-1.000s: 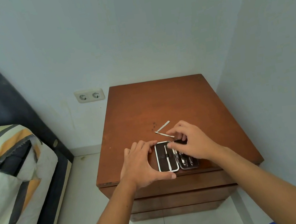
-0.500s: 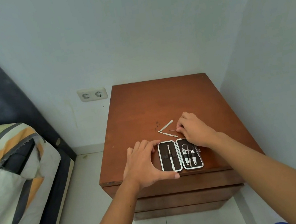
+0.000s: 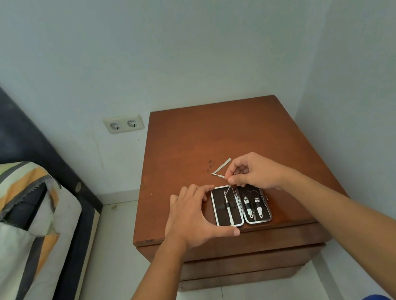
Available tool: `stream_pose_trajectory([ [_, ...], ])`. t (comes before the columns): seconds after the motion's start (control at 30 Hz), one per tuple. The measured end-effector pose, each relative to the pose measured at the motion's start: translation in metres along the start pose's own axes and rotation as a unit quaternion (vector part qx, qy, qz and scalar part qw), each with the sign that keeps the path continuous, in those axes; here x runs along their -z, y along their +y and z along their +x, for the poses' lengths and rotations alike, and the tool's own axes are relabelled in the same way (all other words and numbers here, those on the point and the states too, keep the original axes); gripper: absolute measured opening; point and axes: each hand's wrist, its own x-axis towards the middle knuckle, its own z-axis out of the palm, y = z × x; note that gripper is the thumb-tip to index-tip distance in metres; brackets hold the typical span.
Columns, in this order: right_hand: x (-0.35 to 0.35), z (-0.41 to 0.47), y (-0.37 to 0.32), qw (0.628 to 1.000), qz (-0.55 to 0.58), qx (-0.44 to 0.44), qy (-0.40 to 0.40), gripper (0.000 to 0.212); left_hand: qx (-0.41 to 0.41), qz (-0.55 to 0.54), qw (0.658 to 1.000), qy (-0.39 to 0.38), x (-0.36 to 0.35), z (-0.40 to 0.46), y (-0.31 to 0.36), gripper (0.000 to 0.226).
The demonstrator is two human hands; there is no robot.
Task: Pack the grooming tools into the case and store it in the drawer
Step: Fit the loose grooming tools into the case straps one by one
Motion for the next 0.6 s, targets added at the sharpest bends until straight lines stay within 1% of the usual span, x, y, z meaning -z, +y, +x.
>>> stream_pose_trajectory([
  [0.1,-0.003,0.005,-0.002,1.0,0.016,-0.011,0.0,0.032,0.001,-0.001,1.0,0.0,0.0,0.0,0.0,0.125],
  [0.23,-0.006,0.013,-0.009,1.0,-0.007,-0.027,0.007,0.043,0.001,0.001,1.0,-0.001,0.001,0.0,0.0,0.124],
  [0.3,-0.008,0.016,-0.013,0.999,-0.023,-0.04,0.023,0.044,0.001,0.003,1.0,-0.001,0.001,0.0,0.0,0.123],
  [0.37,-0.012,0.019,-0.017,0.998,-0.036,-0.045,0.036,0.04,0.001,0.002,1.0,0.0,0.001,0.0,0.0,0.122],
  [0.6,-0.02,0.018,-0.013,0.997,-0.04,-0.03,0.06,0.032,0.001,-0.001,1.0,-0.002,0.0,0.0,0.0,0.122],
])
